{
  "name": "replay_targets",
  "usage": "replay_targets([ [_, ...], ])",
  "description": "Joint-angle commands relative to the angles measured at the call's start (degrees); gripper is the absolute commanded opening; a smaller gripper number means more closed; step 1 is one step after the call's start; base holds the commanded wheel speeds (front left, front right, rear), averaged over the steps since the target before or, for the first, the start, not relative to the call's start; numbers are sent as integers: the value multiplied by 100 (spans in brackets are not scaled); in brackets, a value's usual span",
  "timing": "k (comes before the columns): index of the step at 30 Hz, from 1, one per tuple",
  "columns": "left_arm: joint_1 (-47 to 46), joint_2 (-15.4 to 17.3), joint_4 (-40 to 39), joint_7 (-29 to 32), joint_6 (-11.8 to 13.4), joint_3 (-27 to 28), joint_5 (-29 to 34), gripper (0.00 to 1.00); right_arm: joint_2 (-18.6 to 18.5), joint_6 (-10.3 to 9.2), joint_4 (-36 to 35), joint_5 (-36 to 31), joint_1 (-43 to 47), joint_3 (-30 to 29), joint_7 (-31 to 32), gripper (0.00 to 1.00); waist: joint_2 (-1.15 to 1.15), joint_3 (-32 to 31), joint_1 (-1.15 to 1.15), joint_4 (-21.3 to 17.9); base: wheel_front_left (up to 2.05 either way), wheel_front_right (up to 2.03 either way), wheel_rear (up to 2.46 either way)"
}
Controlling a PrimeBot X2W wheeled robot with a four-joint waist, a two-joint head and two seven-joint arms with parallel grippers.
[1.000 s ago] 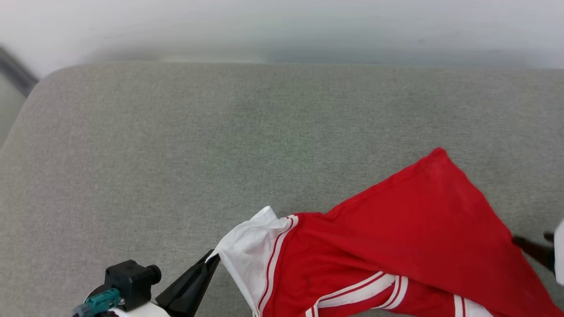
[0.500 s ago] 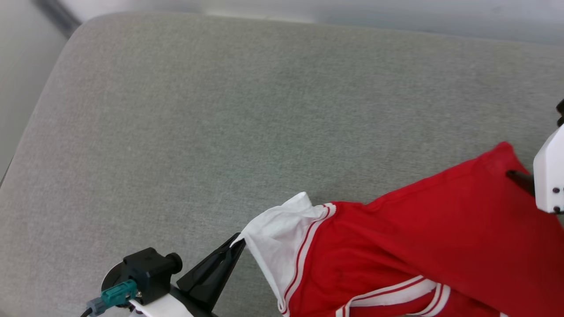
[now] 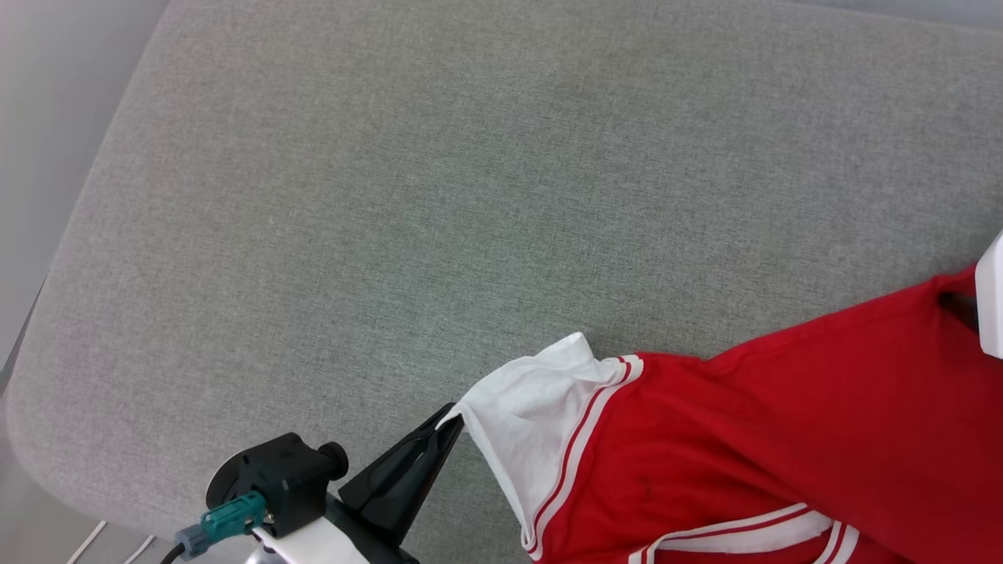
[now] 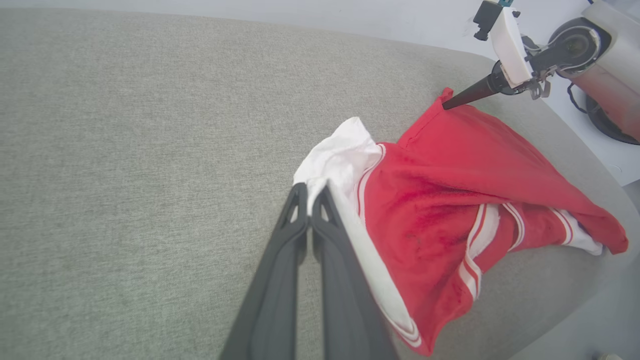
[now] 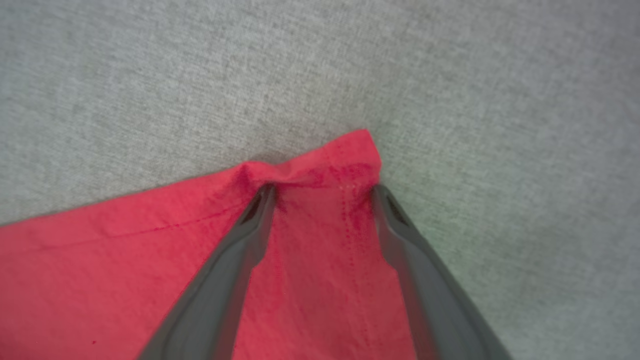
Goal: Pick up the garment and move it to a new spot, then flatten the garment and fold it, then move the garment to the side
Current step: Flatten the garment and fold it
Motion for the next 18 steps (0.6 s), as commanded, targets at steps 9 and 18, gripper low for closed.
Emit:
replay_targets([
  [9, -107, 12, 54, -90, 20, 65, 16, 0, -9, -1, 325, 128, 214, 289, -357, 0, 0, -182, 0, -68, 0, 0, 0],
  [18, -49, 231, -78, -182, 169, 352, 1, 0, -23, -1, 197, 460, -247, 352, -1238, 0, 0, -852, 0, -489, 0, 0, 0],
])
